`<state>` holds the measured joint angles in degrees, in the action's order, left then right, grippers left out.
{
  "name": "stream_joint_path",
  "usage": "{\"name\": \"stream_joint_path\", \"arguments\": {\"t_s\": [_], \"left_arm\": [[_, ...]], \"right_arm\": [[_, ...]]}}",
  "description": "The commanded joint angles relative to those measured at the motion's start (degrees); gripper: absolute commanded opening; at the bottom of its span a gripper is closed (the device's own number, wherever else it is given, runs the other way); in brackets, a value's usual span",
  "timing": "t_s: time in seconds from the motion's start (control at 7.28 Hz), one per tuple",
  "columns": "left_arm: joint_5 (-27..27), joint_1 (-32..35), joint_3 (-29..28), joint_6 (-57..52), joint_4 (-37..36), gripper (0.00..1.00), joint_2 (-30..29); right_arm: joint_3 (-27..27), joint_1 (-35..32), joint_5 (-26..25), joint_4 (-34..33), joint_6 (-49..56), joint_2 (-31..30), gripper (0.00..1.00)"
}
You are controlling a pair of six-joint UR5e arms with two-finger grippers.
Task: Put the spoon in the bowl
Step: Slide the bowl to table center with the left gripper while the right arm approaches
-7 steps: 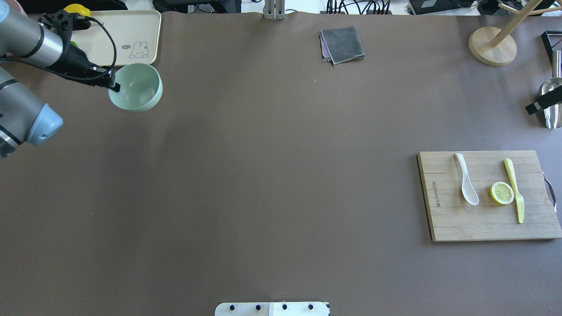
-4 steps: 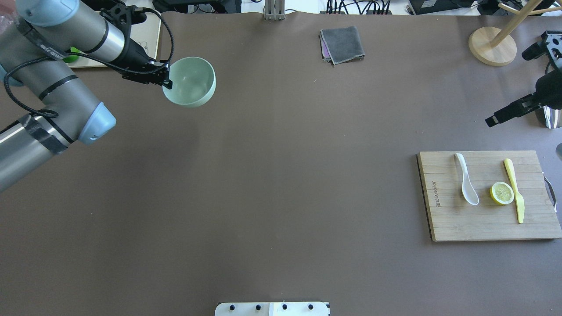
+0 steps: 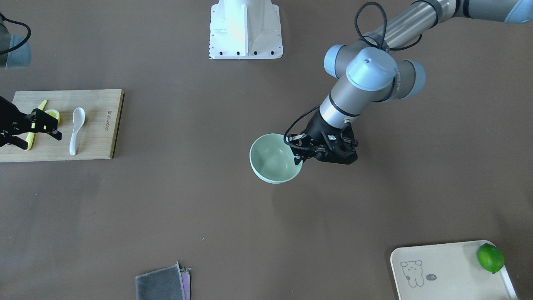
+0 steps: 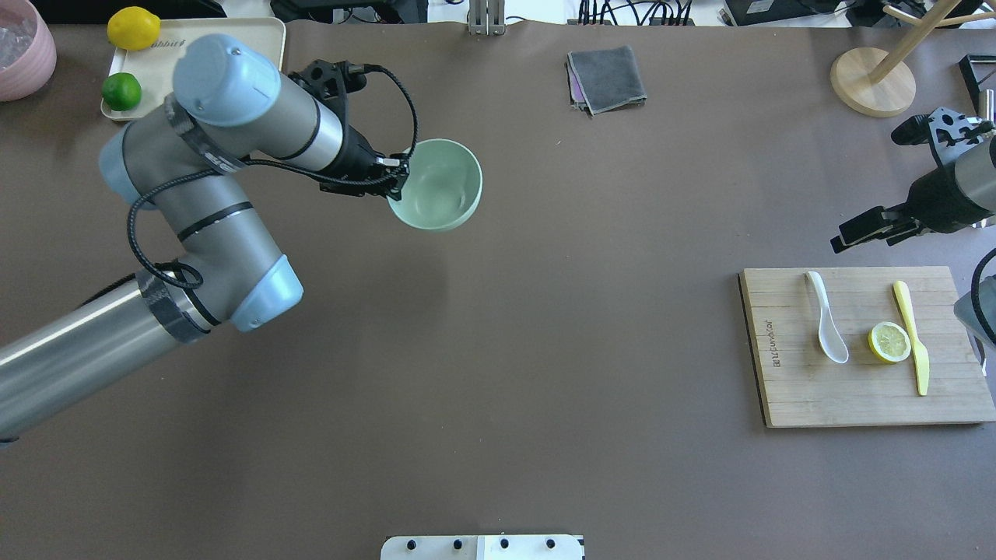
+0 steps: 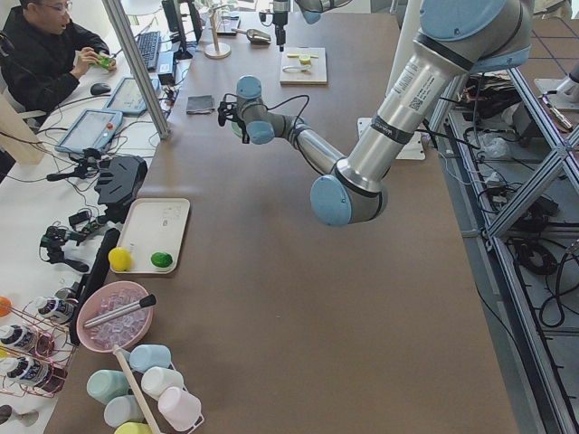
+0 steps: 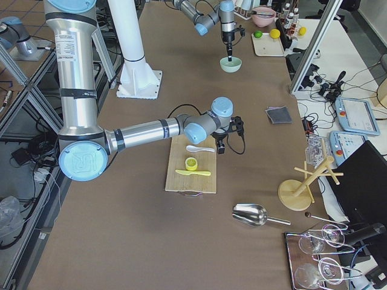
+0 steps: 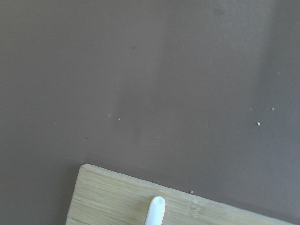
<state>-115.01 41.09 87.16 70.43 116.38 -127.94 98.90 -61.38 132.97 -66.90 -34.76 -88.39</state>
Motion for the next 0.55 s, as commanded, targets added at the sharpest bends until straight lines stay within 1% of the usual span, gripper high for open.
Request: {"name": "stream_joint_path", "arguments": {"t_s": [0.0,0.14,0.27,0.41], "left_arm": [[9.0,-7.8,2.1,0.9,-2.5,0.00,-0.9],[10.3,-9.7,1.7,0.9,-2.5,0.00,-0.8],[13.0,-11.5,1.0,0.8,-2.5,0.00,-0.6],[15.0,-12.4,0.9,0.5,-2.5,0.00,-0.9]], "right_arm": [[-0.1,1.2,-0.6,-0.2,-5.8,-0.7,1.00],[-0.1,2.2,-0.7,-0.1,-8.7,-0.6,1.00],[0.2,3.2,-0.9,0.3,-11.0,-0.6,1.00],[0.2,3.8,-1.7,0.3,-11.2,-0.3,1.00]]}}
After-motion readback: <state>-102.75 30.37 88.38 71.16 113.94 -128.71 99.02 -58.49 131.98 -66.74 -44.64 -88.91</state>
